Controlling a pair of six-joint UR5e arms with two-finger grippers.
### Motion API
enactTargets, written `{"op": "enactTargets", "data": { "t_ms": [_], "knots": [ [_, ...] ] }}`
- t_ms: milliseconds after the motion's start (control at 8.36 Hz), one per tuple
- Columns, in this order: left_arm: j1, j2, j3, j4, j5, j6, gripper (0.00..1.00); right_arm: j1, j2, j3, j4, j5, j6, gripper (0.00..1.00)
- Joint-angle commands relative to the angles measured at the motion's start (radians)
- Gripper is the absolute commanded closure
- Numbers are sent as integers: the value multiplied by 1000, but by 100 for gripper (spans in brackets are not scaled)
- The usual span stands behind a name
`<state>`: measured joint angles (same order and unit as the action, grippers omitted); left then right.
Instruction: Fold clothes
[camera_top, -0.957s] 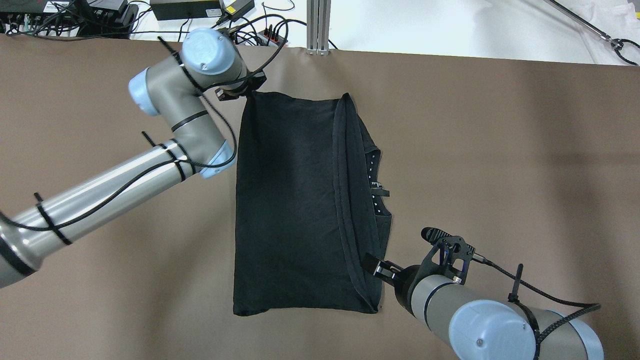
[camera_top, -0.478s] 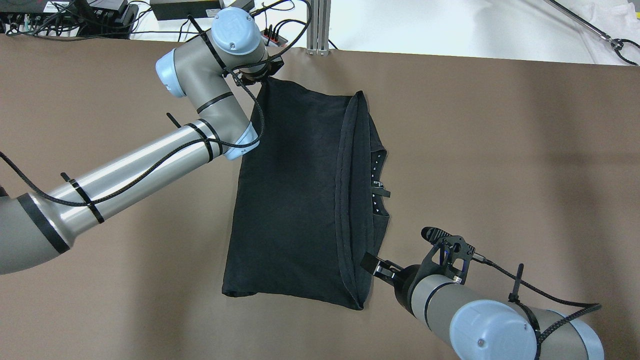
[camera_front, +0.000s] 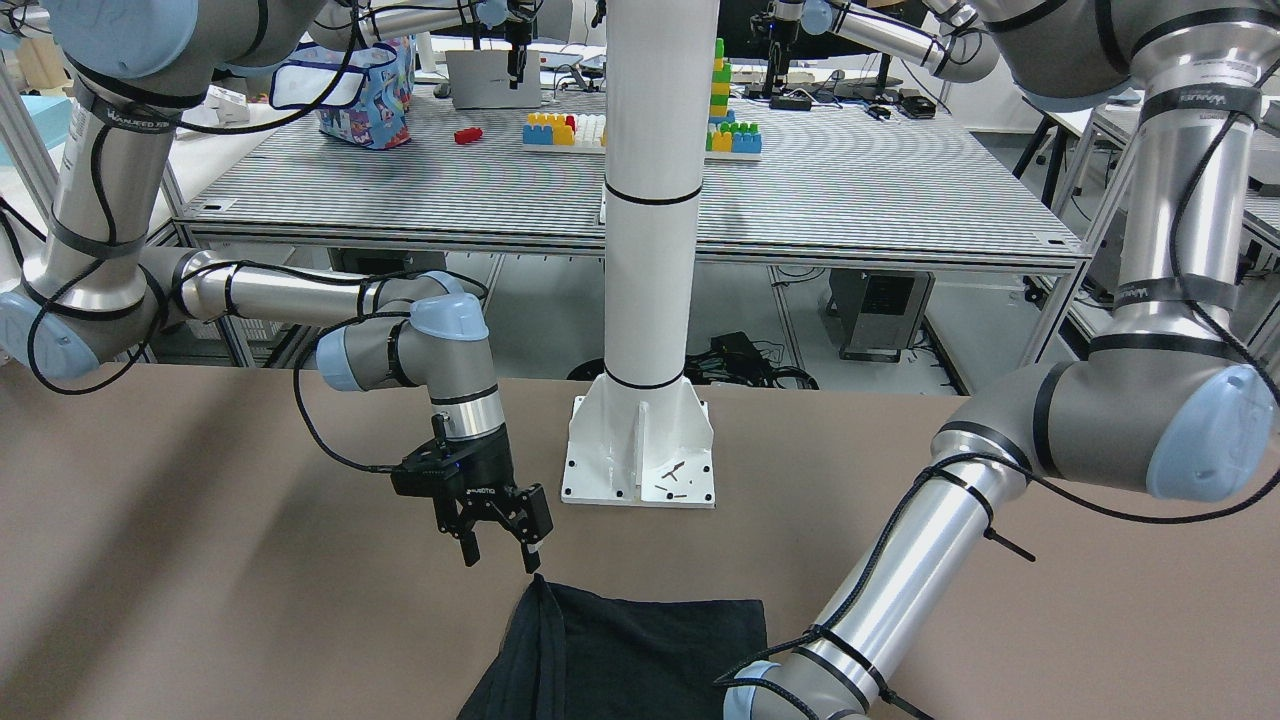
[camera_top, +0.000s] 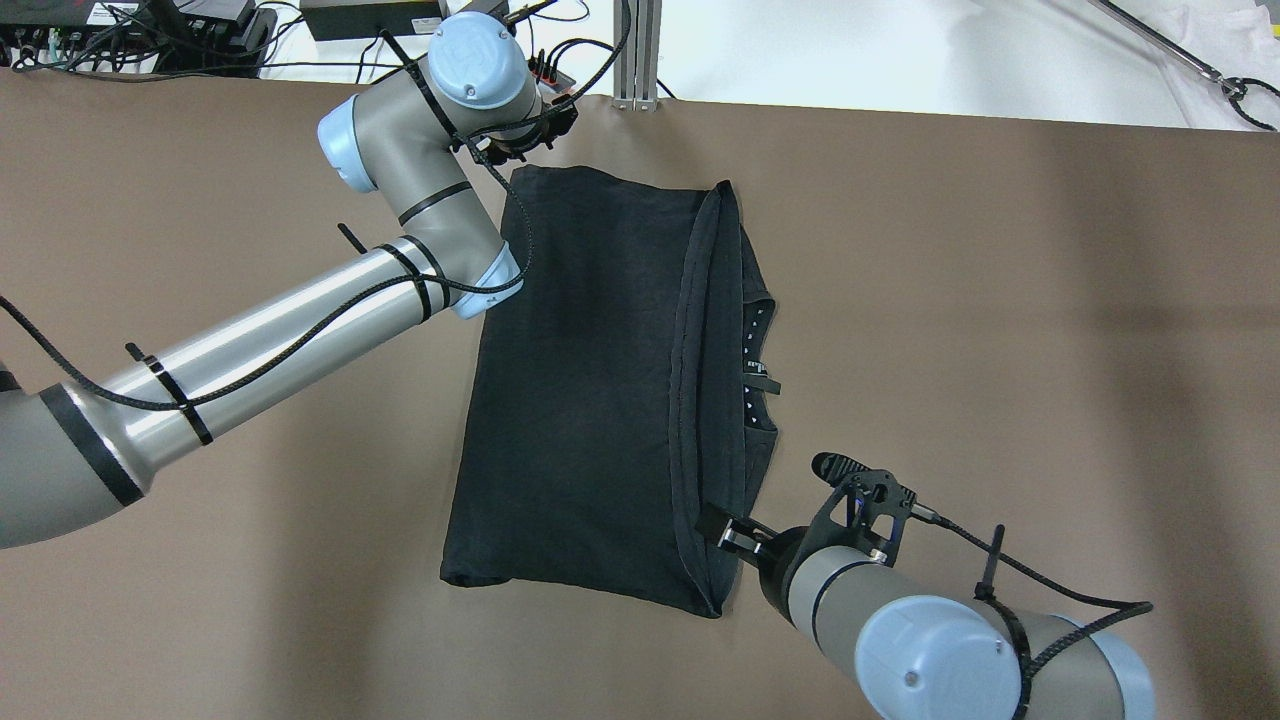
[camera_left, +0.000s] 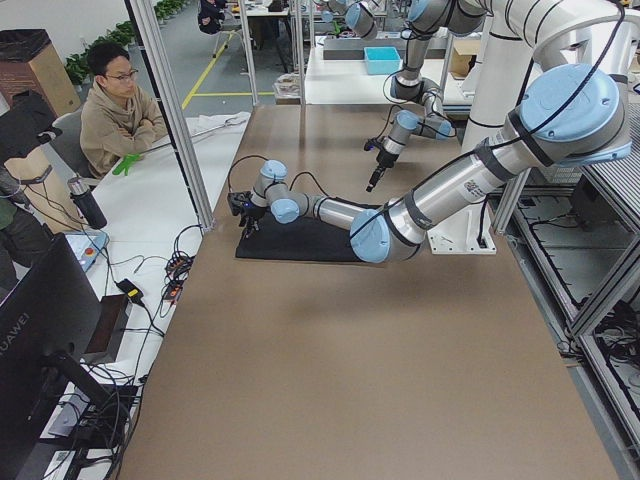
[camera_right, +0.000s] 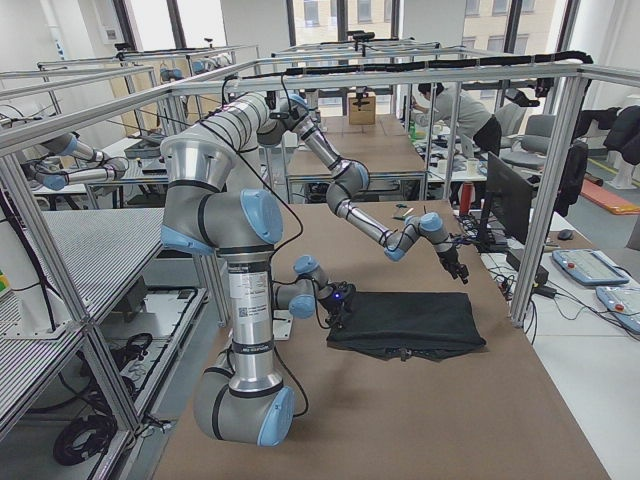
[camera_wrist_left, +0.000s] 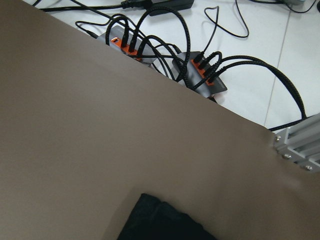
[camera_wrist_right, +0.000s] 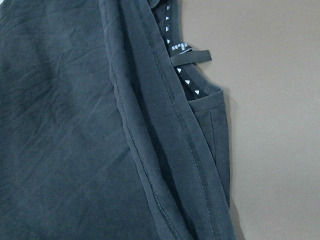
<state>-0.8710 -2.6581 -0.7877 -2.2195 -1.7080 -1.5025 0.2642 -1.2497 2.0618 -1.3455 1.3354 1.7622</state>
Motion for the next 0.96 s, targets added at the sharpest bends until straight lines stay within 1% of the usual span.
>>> {"op": "enactTargets", "data": {
  "t_ms": [0,120,239,359,478,598,717,837],
  "knots": [
    [6,127,-138,6,-1,-1,0,-6,30,-25,-91,14,-402,65],
    [4,133,-151,6,1,-2,0,-29,32,-35,-93,15,-535,69],
    [4,133,-156,6,2,-8,0,-34,56,-70,-95,15,-653,71],
    [4,133,-157,7,4,-13,0,-36,94,-109,-93,12,-734,71],
    [4,133,-157,14,5,-13,0,-37,122,-141,-93,8,-748,63],
    [4,133,-157,14,8,-13,0,-39,131,-159,-93,5,-748,52],
    [4,133,-157,14,11,-15,0,-39,131,-176,-93,5,-750,50],
    [4,133,-157,15,11,-15,0,-40,134,-187,-93,5,-750,51]
  ]
}}
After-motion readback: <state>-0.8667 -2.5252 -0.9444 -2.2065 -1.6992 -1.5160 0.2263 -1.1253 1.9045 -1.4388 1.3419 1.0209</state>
